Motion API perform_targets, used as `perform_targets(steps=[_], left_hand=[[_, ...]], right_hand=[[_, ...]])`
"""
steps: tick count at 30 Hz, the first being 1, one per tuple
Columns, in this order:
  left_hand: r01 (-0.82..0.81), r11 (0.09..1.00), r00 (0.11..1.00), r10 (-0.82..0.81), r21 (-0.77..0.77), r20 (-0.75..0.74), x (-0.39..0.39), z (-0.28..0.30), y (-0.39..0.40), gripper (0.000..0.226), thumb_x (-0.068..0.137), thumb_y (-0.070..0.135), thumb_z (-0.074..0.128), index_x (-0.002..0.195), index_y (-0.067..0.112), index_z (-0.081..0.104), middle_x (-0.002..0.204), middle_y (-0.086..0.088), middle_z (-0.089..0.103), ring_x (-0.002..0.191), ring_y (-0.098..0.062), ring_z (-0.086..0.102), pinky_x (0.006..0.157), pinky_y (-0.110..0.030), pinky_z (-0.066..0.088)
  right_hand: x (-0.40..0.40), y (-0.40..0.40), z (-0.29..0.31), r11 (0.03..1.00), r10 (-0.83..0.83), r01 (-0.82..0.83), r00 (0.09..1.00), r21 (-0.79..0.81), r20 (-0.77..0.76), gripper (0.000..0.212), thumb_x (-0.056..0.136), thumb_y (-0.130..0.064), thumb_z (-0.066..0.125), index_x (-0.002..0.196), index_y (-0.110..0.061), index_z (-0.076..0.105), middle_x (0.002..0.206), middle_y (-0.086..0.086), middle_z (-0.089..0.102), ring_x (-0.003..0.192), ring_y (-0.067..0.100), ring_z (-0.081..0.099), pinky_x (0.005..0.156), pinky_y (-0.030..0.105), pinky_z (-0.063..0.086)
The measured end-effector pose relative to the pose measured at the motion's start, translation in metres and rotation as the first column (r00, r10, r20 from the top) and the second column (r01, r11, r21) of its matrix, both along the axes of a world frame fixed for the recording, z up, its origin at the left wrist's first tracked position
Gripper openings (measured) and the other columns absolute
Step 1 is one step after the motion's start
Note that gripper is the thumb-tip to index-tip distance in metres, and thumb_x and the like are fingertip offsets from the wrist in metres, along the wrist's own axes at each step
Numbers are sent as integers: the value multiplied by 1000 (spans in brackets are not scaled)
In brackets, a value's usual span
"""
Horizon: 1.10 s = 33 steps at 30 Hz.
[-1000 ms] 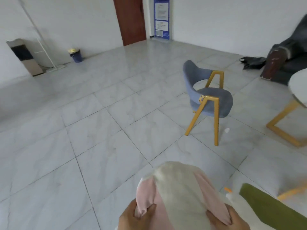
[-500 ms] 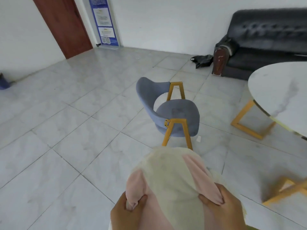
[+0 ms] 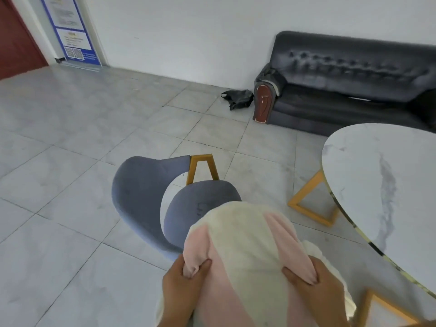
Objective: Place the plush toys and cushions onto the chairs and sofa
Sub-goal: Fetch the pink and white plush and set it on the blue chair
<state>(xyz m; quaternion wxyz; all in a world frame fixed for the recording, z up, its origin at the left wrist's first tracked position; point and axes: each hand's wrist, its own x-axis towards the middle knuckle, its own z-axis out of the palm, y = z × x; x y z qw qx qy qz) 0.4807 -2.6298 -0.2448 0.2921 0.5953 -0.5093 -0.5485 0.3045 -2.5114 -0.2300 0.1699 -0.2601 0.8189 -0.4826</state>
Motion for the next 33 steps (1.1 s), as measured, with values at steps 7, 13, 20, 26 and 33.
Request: perform_targets(steps=[7,13,20,26,33], left_hand=[[-20,994,996,10,110,89,-85,-13,-88,16,72,16,74,80,11,61,68,3,59,69,-20,52,56,-19,37],[-309,934,947,285,178,146,-152,-25,-148,16,72,25,74,75,27,58,76,3,62,77,-22,55,64,-21,43],[-667,738,743,648,103,165,-202,-12,-183,21,75,21,70,63,22,53,62,3,57,61,-10,52,55,-20,39],[-779,618,626,754,108,198,-201,-21,-171,14,74,19,71,69,19,58,67,3,63,68,-14,57,60,-23,42],[-782,601,623,757,165,196,-182,-53,-168,16,80,21,65,70,26,54,73,1,64,76,-20,58,66,-27,44]], right_hand=[[-89,-91,-16,998,-29,28,999,65,19,37,33,-47,68,62,-43,45,53,-45,54,58,0,57,58,7,42],[-178,-208,-52,961,202,-217,974,173,98,40,52,-4,83,50,-34,56,42,-5,57,52,4,53,56,3,38],[-241,-351,-19,650,737,-742,668,162,105,36,66,-20,80,68,-37,48,67,-14,58,65,4,53,53,20,38],[-231,-367,-38,546,804,-799,584,252,110,32,63,-7,81,86,-13,60,65,-9,56,66,23,53,57,28,38],[-206,-368,-68,520,833,-807,552,281,44,42,62,-16,83,95,2,64,62,-2,54,68,29,52,65,32,36]])
